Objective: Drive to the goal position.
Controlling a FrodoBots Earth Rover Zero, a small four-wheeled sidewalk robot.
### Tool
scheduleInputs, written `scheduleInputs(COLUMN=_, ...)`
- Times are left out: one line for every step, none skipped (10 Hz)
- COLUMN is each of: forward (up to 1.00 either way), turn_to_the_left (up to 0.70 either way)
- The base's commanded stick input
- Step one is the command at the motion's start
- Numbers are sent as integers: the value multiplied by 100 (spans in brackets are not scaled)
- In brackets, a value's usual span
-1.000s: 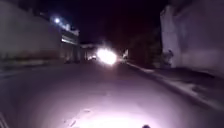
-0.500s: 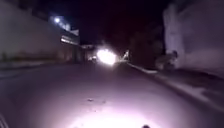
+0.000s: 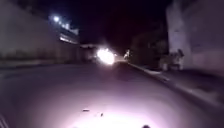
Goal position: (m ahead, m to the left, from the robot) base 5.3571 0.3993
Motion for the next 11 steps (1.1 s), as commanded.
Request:
scheduleInputs(forward=70, turn_to_the_left=0)
scheduleInputs(forward=70, turn_to_the_left=0)
scheduleInputs(forward=70, turn_to_the_left=0)
scheduleInputs(forward=70, turn_to_the_left=0)
scheduleInputs(forward=70, turn_to_the_left=0)
scheduleInputs(forward=70, turn_to_the_left=-12)
scheduleInputs(forward=70, turn_to_the_left=-35)
scheduleInputs(forward=70, turn_to_the_left=-34)
scheduleInputs(forward=70, turn_to_the_left=-2)
scheduleInputs(forward=70, turn_to_the_left=0)
scheduleInputs(forward=70, turn_to_the_left=0)
